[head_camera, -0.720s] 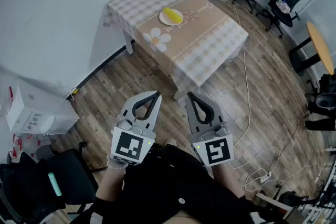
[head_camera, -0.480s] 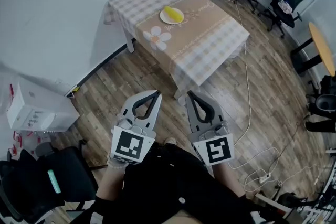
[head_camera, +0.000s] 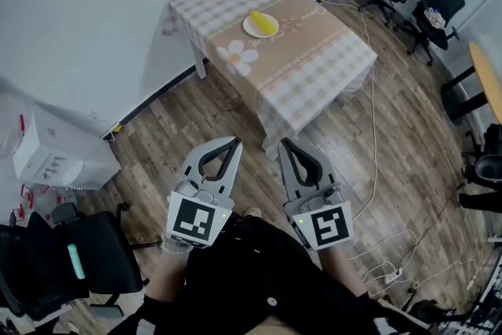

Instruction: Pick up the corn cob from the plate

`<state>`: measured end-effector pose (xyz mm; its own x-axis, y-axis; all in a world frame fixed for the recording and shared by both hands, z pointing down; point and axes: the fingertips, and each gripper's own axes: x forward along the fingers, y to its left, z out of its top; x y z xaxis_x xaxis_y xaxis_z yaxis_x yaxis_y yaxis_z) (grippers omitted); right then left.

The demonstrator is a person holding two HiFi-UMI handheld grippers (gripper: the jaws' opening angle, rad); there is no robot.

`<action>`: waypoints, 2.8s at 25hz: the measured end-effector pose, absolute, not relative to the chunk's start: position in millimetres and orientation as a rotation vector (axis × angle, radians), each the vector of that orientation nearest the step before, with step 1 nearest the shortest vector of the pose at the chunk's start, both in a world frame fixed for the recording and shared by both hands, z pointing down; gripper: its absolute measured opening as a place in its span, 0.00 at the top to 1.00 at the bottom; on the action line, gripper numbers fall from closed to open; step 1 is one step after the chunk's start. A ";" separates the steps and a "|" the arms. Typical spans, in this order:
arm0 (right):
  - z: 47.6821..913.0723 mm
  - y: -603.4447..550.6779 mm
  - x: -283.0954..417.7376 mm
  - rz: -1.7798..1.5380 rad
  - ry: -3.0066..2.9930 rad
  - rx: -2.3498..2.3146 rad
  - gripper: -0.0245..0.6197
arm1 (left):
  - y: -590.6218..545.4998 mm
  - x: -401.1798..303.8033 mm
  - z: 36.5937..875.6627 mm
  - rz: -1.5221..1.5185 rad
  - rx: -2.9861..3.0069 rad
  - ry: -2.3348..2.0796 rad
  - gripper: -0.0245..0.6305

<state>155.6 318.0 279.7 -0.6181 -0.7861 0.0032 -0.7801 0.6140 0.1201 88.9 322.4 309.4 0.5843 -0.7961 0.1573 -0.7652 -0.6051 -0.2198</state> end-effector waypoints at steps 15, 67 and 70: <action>298.2 325.4 171.2 -0.072 -2.844 1.243 0.90 | 344.1 92.2 315.7 -0.374 -2.640 1.541 0.94; 295.4 119.6 23.3 -0.182 -2.625 1.428 0.90 | 113.1 -60.7 313.9 -0.284 -2.738 1.327 0.94; 286.5 116.9 15.7 -0.230 -2.664 1.452 0.90 | 105.1 -70.1 315.8 -0.272 -2.742 1.318 0.94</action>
<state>15.7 116.9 286.5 -0.5406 -0.8411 0.0141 -0.8262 0.5341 0.1792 -70.1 105.1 315.8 0.6123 -0.7812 0.1221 -0.7657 -0.6243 -0.1548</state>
